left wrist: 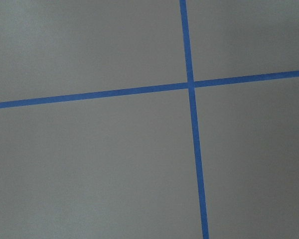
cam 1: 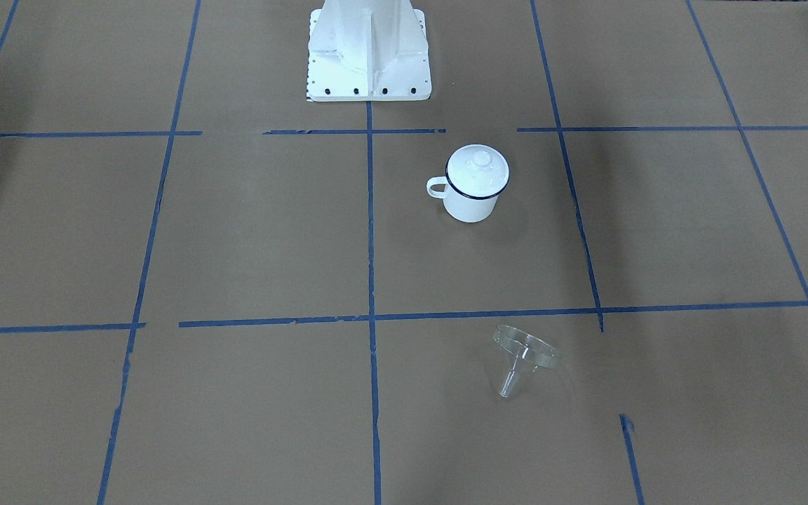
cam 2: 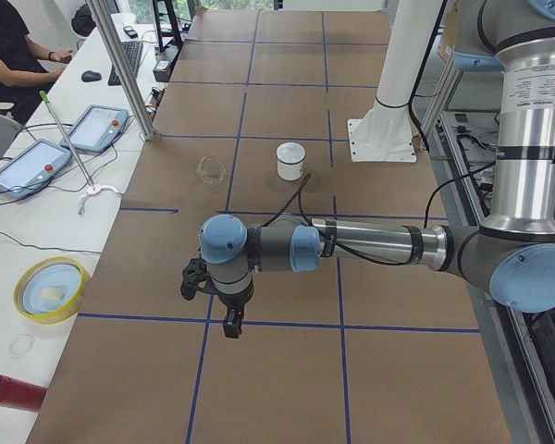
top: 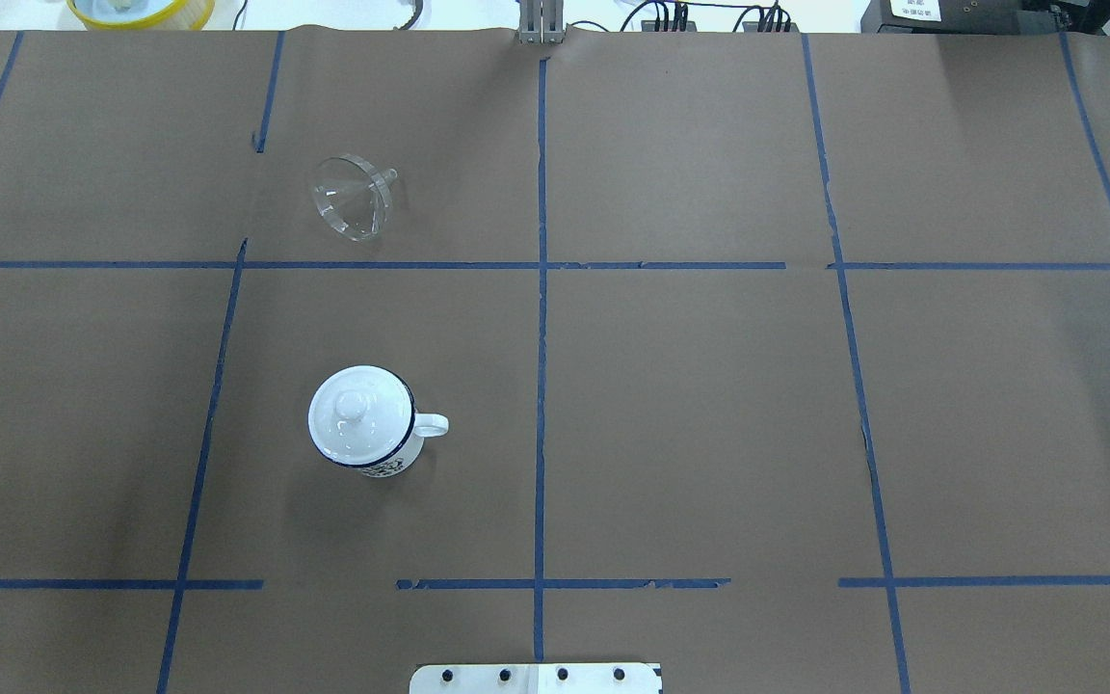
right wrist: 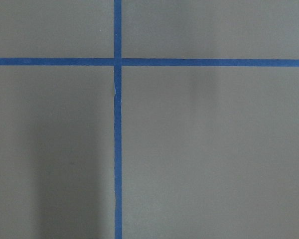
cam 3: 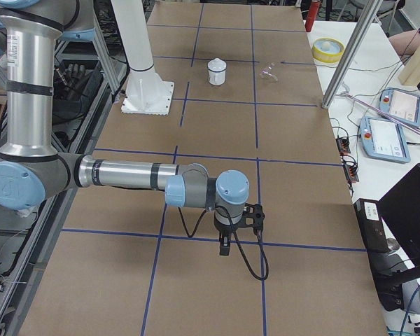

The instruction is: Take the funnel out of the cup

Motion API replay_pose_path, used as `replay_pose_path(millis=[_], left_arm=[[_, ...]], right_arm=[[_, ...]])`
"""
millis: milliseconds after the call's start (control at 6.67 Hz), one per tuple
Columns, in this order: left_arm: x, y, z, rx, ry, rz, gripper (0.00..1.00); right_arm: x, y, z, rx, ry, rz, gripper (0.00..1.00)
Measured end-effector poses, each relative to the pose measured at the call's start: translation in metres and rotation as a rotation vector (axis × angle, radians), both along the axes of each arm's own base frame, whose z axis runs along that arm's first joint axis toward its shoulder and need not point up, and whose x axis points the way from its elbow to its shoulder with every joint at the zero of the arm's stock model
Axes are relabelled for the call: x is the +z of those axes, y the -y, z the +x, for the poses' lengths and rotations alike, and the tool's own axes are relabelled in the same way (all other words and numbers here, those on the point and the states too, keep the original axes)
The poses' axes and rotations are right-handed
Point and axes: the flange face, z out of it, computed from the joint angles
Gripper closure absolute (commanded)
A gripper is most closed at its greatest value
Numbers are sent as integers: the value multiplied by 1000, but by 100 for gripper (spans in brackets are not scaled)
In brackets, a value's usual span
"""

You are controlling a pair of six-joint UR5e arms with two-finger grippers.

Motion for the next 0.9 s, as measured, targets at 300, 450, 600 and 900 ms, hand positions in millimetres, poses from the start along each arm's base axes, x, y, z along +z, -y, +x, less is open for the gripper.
replay_pose_path(millis=[300, 450, 600, 900], left_arm=[[1, 0, 0, 0, -4, -11, 0], [1, 0, 0, -1, -4, -13, 0], [1, 0, 0, -1, -4, -13, 0], [1, 0, 0, -1, -3, -12, 0]], right_arm=[[0, 0, 0, 0, 0, 0, 0], [0, 0, 0, 0, 0, 0, 0], [0, 0, 0, 0, 0, 0, 0], [0, 0, 0, 0, 0, -1, 0]])
